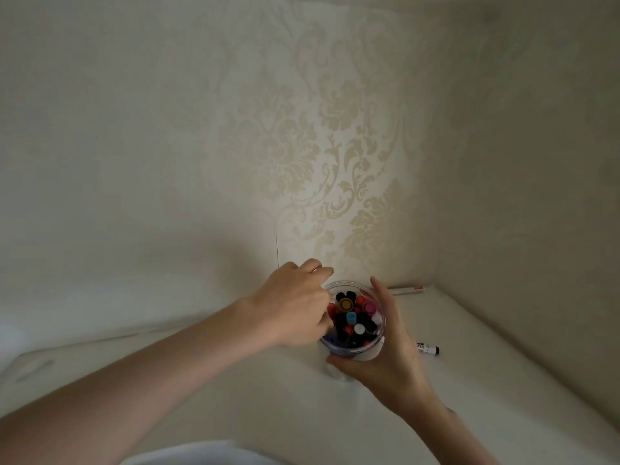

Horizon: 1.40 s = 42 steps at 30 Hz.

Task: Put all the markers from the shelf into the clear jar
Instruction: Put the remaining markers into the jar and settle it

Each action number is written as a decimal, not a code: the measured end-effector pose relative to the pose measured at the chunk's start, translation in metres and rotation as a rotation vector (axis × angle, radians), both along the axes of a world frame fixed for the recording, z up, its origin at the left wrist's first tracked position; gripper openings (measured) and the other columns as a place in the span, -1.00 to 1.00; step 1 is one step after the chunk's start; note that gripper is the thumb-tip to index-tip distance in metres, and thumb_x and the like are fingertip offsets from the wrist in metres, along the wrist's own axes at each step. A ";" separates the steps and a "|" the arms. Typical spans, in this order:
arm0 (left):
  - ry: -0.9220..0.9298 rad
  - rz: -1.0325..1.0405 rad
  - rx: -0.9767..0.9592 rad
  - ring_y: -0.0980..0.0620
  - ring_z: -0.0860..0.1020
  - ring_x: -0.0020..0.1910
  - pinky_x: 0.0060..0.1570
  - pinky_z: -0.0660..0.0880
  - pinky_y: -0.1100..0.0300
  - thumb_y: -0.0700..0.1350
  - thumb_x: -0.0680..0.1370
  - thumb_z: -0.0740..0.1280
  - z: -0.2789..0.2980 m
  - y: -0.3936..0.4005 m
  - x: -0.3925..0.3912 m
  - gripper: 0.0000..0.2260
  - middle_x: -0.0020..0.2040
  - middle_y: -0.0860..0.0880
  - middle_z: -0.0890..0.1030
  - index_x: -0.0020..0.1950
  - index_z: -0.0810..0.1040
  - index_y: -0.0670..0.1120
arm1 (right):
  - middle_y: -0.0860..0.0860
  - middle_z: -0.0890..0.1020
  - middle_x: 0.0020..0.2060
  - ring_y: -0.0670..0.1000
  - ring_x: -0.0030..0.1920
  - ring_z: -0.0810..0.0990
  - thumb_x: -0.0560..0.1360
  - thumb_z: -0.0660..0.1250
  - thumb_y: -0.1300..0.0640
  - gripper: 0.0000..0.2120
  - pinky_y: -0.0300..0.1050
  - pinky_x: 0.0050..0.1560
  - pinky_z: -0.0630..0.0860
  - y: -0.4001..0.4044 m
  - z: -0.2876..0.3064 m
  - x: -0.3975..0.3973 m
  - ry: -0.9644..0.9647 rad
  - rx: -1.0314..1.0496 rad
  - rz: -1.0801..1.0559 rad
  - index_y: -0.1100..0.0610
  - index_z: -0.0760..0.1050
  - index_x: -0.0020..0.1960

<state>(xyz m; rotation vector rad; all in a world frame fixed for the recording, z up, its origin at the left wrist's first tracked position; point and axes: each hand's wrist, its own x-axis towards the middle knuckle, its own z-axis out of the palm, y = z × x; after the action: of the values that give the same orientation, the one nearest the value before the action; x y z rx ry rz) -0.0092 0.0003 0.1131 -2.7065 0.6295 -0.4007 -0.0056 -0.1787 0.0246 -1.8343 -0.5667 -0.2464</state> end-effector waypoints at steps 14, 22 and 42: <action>0.471 0.184 -0.300 0.04 -0.05 0.59 0.51 0.13 0.01 -0.01 0.59 0.20 0.000 -0.002 0.028 -0.62 0.55 -0.04 0.25 0.41 0.40 -0.02 | -0.23 0.43 0.28 -0.25 0.29 0.42 0.12 0.66 0.02 0.13 -0.47 0.18 0.39 0.000 0.002 0.014 -0.018 -0.032 -0.027 -0.23 0.03 0.47; 0.421 0.184 -0.387 -0.03 0.42 0.28 0.16 0.46 0.03 -0.11 0.52 0.30 0.001 -0.006 0.028 -0.83 0.18 -0.07 0.51 0.09 0.54 -0.06 | -0.19 0.46 0.26 -0.23 0.26 0.44 0.11 0.66 0.03 0.12 -0.46 0.20 0.39 -0.002 0.004 0.019 -0.013 -0.056 -0.013 -0.18 0.06 0.48; 0.398 -0.166 -0.884 0.22 0.61 -0.06 0.04 0.53 0.25 -0.03 0.48 0.46 0.023 -0.013 0.020 -0.88 -0.09 0.13 0.68 -0.01 0.73 0.03 | -0.26 0.47 0.24 -0.27 0.25 0.46 0.12 0.66 0.05 0.10 -0.21 0.30 0.45 -0.010 0.008 0.047 0.089 -0.072 0.114 -0.23 0.08 0.45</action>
<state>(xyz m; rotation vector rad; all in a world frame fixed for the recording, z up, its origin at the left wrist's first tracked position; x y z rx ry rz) 0.0104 -0.0122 0.1362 -3.6422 0.9626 -0.1954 0.0411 -0.1890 0.0326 -1.8657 -0.6217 -0.0681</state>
